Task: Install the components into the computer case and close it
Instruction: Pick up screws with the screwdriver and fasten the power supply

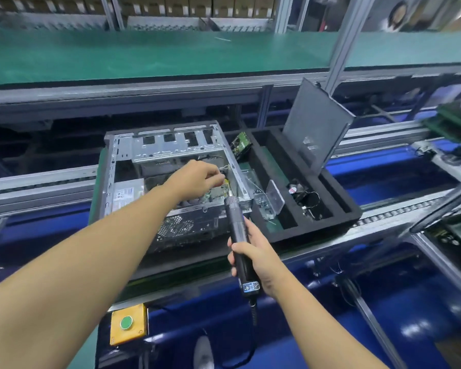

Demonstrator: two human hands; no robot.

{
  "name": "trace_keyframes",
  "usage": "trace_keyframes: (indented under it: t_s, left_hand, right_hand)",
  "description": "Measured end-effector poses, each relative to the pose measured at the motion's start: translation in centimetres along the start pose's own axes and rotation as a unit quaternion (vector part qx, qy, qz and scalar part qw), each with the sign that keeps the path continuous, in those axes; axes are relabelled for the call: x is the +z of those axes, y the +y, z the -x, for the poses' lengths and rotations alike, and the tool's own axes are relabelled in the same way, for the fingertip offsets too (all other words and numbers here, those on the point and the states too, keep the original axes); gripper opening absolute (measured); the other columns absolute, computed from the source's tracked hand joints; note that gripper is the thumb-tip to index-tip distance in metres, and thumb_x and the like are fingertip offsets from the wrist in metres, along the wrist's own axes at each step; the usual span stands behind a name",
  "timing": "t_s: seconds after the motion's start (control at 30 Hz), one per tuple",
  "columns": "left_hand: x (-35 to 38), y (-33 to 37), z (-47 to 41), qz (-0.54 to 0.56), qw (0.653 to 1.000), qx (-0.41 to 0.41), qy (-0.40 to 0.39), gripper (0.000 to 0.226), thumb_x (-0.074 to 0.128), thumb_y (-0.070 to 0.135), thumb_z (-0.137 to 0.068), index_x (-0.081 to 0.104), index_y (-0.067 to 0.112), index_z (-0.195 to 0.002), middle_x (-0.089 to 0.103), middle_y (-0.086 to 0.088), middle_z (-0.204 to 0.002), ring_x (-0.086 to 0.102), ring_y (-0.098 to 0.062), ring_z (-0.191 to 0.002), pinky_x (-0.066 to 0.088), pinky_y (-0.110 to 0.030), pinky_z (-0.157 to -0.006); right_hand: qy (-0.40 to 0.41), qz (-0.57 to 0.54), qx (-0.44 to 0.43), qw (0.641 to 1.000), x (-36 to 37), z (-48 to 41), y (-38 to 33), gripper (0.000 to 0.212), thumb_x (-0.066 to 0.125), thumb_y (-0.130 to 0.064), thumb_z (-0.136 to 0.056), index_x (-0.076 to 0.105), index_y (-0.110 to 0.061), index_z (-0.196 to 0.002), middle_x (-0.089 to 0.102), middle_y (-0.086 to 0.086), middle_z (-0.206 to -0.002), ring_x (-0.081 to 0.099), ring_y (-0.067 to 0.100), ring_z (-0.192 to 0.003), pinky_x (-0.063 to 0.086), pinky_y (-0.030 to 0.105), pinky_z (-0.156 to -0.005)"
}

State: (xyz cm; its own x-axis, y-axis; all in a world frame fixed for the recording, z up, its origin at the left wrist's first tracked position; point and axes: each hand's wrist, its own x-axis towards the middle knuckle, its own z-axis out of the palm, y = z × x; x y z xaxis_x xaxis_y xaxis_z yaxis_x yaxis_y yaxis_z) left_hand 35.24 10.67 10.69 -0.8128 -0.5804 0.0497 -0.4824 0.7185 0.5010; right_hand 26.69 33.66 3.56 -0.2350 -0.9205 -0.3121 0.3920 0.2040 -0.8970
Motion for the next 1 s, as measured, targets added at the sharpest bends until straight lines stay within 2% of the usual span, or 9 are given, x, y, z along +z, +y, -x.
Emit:
trace_keyframes:
  t_s: [0.07, 0.13, 0.2, 0.3, 0.4, 0.47, 0.67, 0.77, 1.0]
  left_hand:
    - [1.1, 1.2, -2.7, -0.015, 0.999, 0.025, -0.015, 0.04, 0.046, 0.051, -0.099, 0.062, 0.033, -0.067, 0.056, 0.005, -0.051, 0.047, -0.006, -0.042, 0.035, -0.026, -0.048]
    - [2.1, 2.2, -5.5, -0.014, 0.999, 0.037, -0.03, 0.045, 0.043, 0.054, -0.098, 0.062, 0.033, -0.064, 0.055, 0.005, -0.05, 0.049, -0.009, -0.046, 0.04, -0.027, -0.051]
    - [2.9, 3.1, -8.5, -0.026, 0.998, 0.044, -0.041, 0.048, 0.042, 0.055, -0.098, 0.067, 0.026, -0.069, 0.057, 0.005, -0.054, 0.052, -0.011, -0.051, 0.044, -0.03, -0.056]
    - [4.2, 4.1, -12.9, -0.047, 0.995, 0.068, -0.062, 0.039, 0.045, 0.047, -0.098, 0.068, 0.024, -0.076, 0.062, 0.009, -0.063, 0.056, -0.009, -0.063, 0.051, -0.033, -0.064]
    - [5.5, 4.6, -16.7, -0.065, 0.986, 0.081, -0.131, 0.027, 0.048, 0.039, -0.098, 0.069, 0.022, -0.094, 0.07, 0.004, -0.09, 0.06, -0.016, -0.084, 0.053, -0.038, -0.077]
    - [6.8, 4.5, -18.8, -0.08, 0.978, 0.081, -0.175, 0.023, 0.05, 0.033, -0.097, 0.069, 0.023, -0.102, 0.07, 0.002, -0.102, 0.059, -0.017, -0.09, 0.052, -0.038, -0.084]
    - [11.5, 3.5, -23.0, -0.129, 0.951, 0.028, -0.281, 0.024, 0.053, 0.016, -0.089, 0.072, 0.018, -0.103, 0.071, -0.002, -0.107, 0.065, -0.024, -0.099, 0.054, -0.04, -0.089]
    - [14.0, 3.1, -24.2, -0.151, 0.935, -0.01, -0.321, 0.022, 0.057, 0.007, -0.084, 0.073, 0.01, -0.098, 0.073, -0.008, -0.101, 0.068, -0.027, -0.096, 0.057, -0.043, -0.086]
    - [19.4, 2.1, -27.3, -0.16, 0.904, -0.122, -0.378, 0.024, 0.064, 0.007, -0.088, 0.068, 0.005, -0.112, 0.071, -0.011, -0.111, 0.07, -0.025, -0.099, 0.056, -0.039, -0.091]
  right_hand:
    - [0.019, -0.005, -0.006, 1.0, -2.1, -1.0, -1.1, 0.072, 0.074, -0.02, -0.07, 0.049, -0.046, -0.133, 0.066, 0.006, -0.089, 0.061, 0.021, -0.068, 0.052, 0.034, -0.053]
    - [0.04, -0.003, -0.008, 0.999, -4.3, -2.2, -2.4, 0.079, 0.074, -0.02, -0.07, 0.046, -0.039, -0.142, 0.065, 0.007, -0.089, 0.06, 0.021, -0.067, 0.052, 0.034, -0.052]
    - [0.07, 0.001, -0.004, 0.998, -6.6, -3.6, -3.5, 0.084, 0.072, -0.016, -0.075, 0.038, -0.035, -0.15, 0.065, 0.009, -0.09, 0.06, 0.022, -0.066, 0.052, 0.034, -0.051]
    - [0.11, 0.011, -0.007, 0.994, -10.2, -5.6, -5.2, 0.083, 0.069, -0.016, -0.077, 0.036, -0.039, -0.15, 0.068, 0.007, -0.086, 0.06, 0.022, -0.064, 0.051, 0.034, -0.051]
    - [0.138, 0.019, -0.009, 0.99, -13.0, -7.6, -6.6, 0.083, 0.067, -0.016, -0.076, 0.038, -0.035, -0.151, 0.067, 0.009, -0.084, 0.059, 0.024, -0.063, 0.052, 0.035, -0.051]
    - [0.147, 0.021, -0.003, 0.989, -14.5, -8.7, -7.0, 0.081, 0.066, -0.015, -0.076, 0.041, -0.033, -0.151, 0.066, 0.009, -0.082, 0.058, 0.024, -0.062, 0.052, 0.035, -0.05]
    - [0.155, 0.024, 0.016, 0.988, -18.1, -11.2, -6.6, 0.08, 0.064, -0.015, -0.078, 0.04, -0.036, -0.152, 0.067, 0.007, -0.083, 0.059, 0.024, -0.062, 0.052, 0.035, -0.051]
    - [0.148, 0.021, 0.031, 0.988, -19.7, -12.9, -6.7, 0.082, 0.062, -0.013, -0.08, 0.037, -0.036, -0.155, 0.067, 0.007, -0.085, 0.06, 0.024, -0.062, 0.052, 0.035, -0.051]
    - [0.091, 0.003, 0.042, 0.995, -24.1, -17.5, -7.8, 0.07, 0.06, -0.012, -0.081, 0.048, -0.044, -0.142, 0.067, 0.007, -0.089, 0.058, 0.023, -0.064, 0.052, 0.036, -0.053]
